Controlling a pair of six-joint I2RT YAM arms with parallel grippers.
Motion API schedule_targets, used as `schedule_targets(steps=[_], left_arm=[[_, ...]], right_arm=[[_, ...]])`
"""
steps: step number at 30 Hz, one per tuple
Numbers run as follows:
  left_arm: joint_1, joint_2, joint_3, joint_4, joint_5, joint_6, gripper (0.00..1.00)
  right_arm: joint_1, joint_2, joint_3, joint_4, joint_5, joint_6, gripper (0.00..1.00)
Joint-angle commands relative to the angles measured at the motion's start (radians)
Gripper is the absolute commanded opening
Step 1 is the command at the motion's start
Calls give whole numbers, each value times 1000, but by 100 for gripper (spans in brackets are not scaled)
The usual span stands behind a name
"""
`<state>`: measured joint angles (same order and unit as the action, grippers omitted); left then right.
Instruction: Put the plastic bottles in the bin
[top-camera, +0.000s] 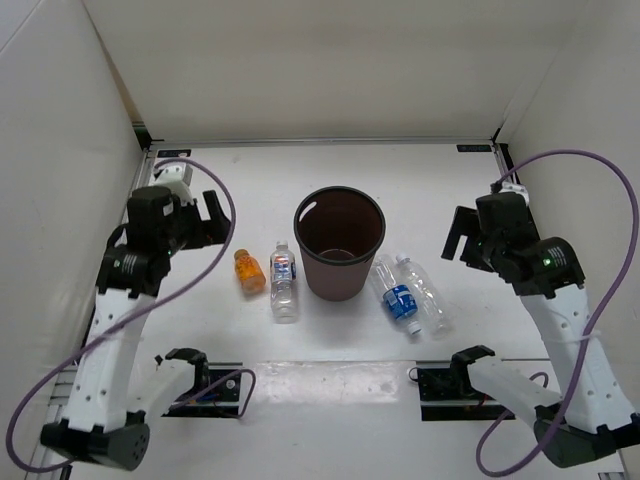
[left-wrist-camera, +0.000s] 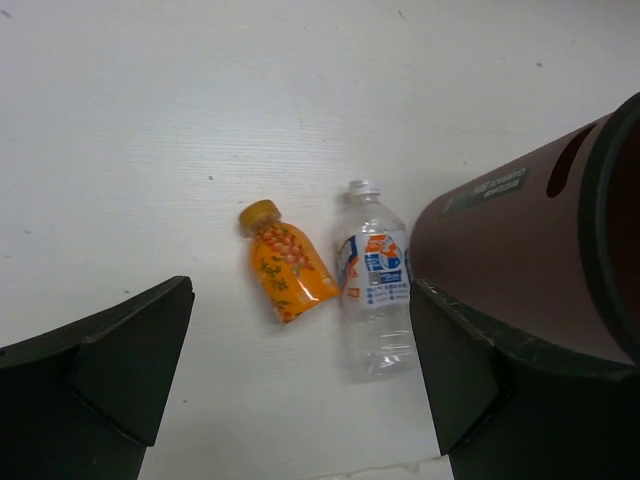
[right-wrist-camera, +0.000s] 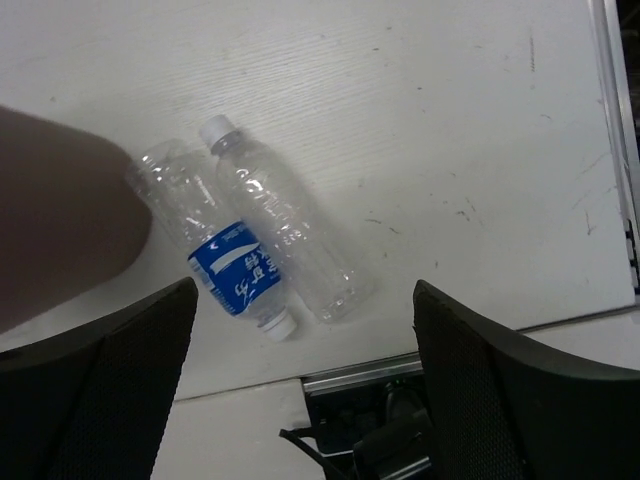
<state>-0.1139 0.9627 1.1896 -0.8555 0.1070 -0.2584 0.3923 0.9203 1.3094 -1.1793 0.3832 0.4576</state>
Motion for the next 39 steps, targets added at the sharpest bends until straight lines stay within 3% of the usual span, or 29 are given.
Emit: schedule_targets(steps=[1,6,12,14,18,27,33,39], left_arm=[[-138,-129,-19,-60,-308,59,100],[-250,-167,-38,-117,-447,61,100],[-260,-173,-44,-126,-406,59,100],[-260,-167,-42,-126,-399,59,100],[-260,-168,-39,-126,-391,59,100],[-260,-174,-42,-122,-374,64,100],[-262,-177,-42,-123,-369,64,100],[-262,-177,-44,-122,-363,62,100]], right_arm=[[-98,17,1,-28,13,38,90],[-182,29,-36,21,-139,-33,90],[-179,191,-50,30,-256,-50,90],[-197,266,-58,42,-341,-54,90],[-348,337,-160,102,-626,-60,90],[-333,439,-239,178,-576,-14,90],[-382,482,-321,254,-656,18,90],[-328,545,-341,290,-593,78,90]])
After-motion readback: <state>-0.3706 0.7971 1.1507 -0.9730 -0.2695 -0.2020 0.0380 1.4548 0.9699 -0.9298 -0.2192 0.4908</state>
